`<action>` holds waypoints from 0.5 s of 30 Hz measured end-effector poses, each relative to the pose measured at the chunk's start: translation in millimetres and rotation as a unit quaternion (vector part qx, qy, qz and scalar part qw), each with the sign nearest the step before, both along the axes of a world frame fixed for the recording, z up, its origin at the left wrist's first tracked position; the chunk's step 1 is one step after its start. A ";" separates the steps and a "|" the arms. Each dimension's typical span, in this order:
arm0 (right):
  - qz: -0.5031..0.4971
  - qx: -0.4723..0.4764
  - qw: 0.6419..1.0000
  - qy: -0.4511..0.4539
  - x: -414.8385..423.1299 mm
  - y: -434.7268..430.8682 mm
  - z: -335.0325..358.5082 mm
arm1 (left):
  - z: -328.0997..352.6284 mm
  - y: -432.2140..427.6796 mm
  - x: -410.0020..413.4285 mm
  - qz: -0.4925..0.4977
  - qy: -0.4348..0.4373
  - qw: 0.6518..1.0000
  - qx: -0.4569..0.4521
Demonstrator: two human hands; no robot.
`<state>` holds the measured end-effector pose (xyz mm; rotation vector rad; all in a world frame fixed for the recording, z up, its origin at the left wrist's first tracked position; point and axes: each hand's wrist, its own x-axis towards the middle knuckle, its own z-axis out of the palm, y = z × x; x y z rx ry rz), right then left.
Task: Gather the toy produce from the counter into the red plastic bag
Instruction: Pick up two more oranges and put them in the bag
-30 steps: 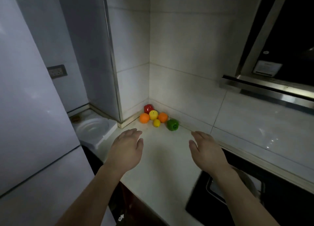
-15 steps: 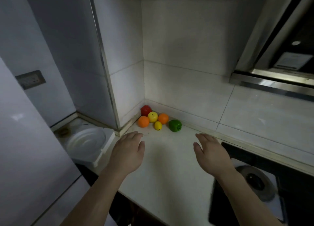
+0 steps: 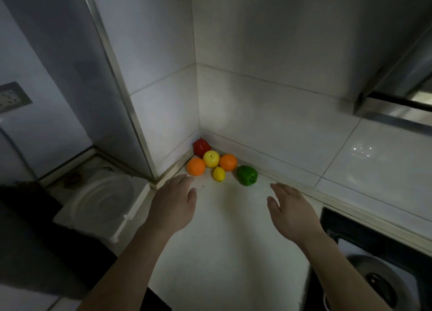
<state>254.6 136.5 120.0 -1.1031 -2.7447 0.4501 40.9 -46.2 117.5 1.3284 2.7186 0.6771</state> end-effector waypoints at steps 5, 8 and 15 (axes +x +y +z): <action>-0.002 -0.014 1.000 -0.005 -26.1 30.0 -13.6 | -15.3 31.0 -23.0 -0.004 -0.001 1.000 -0.009; 0.000 -0.018 1.000 -0.010 -47.5 47.3 -22.7 | -25.7 51.3 -40.4 -0.012 -0.003 1.000 -0.011; 0.013 -0.022 0.999 -0.030 -111.8 87.4 -44.7 | -62.2 96.3 -103.1 -0.021 -0.012 0.999 -0.040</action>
